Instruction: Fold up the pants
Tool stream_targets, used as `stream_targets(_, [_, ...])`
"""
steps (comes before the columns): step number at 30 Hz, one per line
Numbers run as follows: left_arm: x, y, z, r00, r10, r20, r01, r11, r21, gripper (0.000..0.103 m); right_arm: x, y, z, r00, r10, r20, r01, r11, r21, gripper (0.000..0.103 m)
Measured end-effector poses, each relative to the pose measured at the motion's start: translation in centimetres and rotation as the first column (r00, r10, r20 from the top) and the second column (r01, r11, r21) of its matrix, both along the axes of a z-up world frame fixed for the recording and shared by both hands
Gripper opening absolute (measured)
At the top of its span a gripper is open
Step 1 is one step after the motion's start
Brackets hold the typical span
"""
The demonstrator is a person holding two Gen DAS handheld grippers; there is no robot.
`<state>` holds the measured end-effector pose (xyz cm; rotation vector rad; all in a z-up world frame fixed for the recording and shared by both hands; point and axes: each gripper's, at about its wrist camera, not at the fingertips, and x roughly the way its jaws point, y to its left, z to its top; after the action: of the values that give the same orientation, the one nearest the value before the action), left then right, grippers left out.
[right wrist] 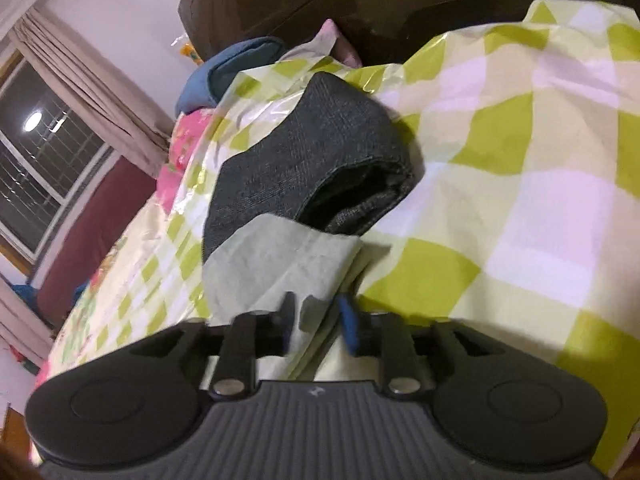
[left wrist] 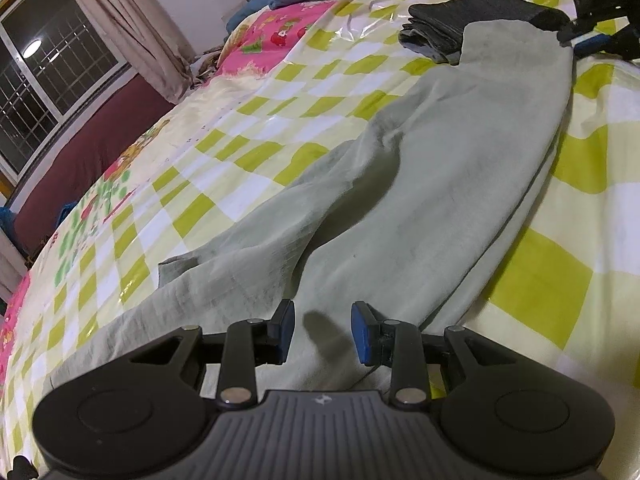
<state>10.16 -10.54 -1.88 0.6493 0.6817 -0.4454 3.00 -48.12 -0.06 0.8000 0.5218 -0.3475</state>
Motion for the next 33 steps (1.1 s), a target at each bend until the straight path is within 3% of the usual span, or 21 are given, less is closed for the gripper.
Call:
stream_targets(6, [-0.1, -0.1, -0.1, 1.0, -0.002, 0.002, 0.002, 1.0, 0.006, 0.045, 2.2, -0.4, -0.5, 0.998, 0.06, -0.009, -0.059, 0.997, 0.047, 0.053])
stream_targets(11, [-0.1, -0.2, -0.1, 1.0, 0.001, 0.001, -0.001, 1.0, 0.002, 0.045, 3.4, -1.1, -1.6, 0.999, 0.044, -0.027, -0.043, 0.998, 0.04, 0.05])
stream_targets(12, [-0.1, -0.2, -0.1, 1.0, 0.001, 0.002, -0.001, 1.0, 0.002, 0.045, 3.6, -1.2, -1.7, 0.999, 0.035, -0.019, -0.034, 0.998, 0.051, 0.047])
stream_targets(15, [-0.1, -0.4, -0.1, 1.0, -0.001, 0.002, 0.001, 1.0, 0.012, 0.045, 3.5, -1.5, -2.0, 0.999, 0.037, 0.025, -0.041, 0.988, 0.148, 0.005])
stream_targets(18, [-0.1, -0.7, 0.1, 1.0, -0.005, 0.001, 0.005, 1.0, 0.025, 0.045, 2.6, -1.8, -1.8, 0.996, 0.017, 0.093, -0.038, 0.974, 0.226, 0.005])
stream_targets(21, [-0.3, -1.1, 0.7, 1.0, -0.014, 0.001, 0.014, 1.0, 0.012, 0.045, 0.1, -2.6, 0.2, 0.977, -0.027, 0.211, -0.031, 0.964, 0.265, 0.004])
stream_targets(24, [-1.1, -1.9, 1.4, 0.998, -0.057, 0.002, 0.057, 0.998, -0.024, 0.047, -2.3, -3.3, 2.8, 0.959, -0.055, 0.279, 0.0, 0.982, 0.191, 0.004])
stream_targets(26, [-1.3, -3.1, 0.6, 0.996, -0.084, -0.024, 0.083, 0.996, -0.011, 0.048, -1.7, -3.9, 2.4, 0.977, -0.05, 0.207, 0.022, 0.991, 0.134, 0.005])
stream_targets(28, [-1.4, -4.1, -0.6, 0.996, -0.091, -0.017, 0.092, 0.995, 0.045, 0.048, 0.3, -4.8, 0.0, 1.0, 0.008, 0.028, -0.013, 0.98, 0.196, 0.009])
stream_targets(29, [-1.6, -4.4, -0.8, 0.995, -0.097, -0.005, 0.097, 0.993, 0.062, 0.047, 0.4, -4.8, -1.1, 1.0, 0.011, -0.003, -0.01, 0.97, 0.242, 0.009])
stream_targets(33, [-1.7, -3.9, 0.3, 0.995, -0.103, -0.017, 0.104, 0.994, 0.036, 0.048, -0.3, -3.9, -2.0, 1.0, 0.014, 0.026, -0.02, 0.971, 0.237, 0.014])
